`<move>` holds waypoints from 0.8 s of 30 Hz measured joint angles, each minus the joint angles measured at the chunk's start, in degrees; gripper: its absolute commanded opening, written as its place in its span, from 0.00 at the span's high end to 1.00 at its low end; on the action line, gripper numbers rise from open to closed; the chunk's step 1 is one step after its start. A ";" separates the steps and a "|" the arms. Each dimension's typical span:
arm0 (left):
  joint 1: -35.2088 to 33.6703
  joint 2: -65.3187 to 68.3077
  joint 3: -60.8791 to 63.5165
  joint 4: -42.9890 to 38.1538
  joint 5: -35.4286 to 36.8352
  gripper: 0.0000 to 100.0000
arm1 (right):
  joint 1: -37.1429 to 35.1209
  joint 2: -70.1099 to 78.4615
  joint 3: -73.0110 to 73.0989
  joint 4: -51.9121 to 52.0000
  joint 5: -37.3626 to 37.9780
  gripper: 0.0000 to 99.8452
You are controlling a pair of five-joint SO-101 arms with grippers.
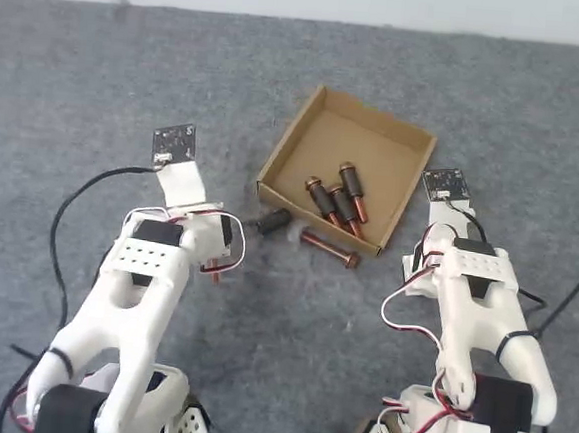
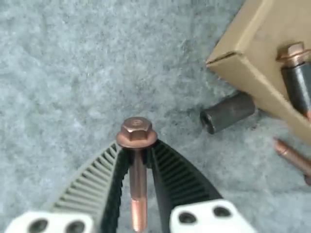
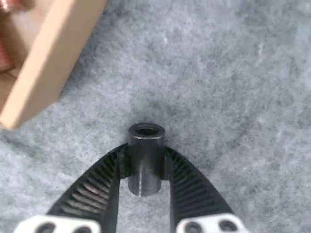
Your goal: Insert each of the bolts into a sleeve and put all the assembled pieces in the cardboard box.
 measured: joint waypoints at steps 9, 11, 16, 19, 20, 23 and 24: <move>0.09 1.05 0.00 -1.67 -2.81 0.90 | 0.00 0.00 0.00 0.00 0.00 0.99; -0.09 1.05 0.00 -1.67 -2.90 0.90 | 0.00 0.00 0.00 0.00 0.00 0.99; -0.09 0.97 0.00 -1.14 -2.90 0.90 | 0.00 0.00 0.00 0.00 0.00 0.99; -0.09 2.02 0.00 0.26 -2.81 0.90 | 0.00 0.00 0.00 0.00 0.00 0.99; -0.09 3.08 0.00 0.62 -2.81 0.90 | 0.00 0.00 0.00 0.00 0.00 0.99; -0.26 7.91 -1.76 1.93 -2.81 0.90 | 0.00 0.00 0.00 0.00 0.00 0.99; -0.62 9.85 -2.90 2.37 -2.99 0.90 | 0.00 0.00 0.00 0.00 0.00 0.99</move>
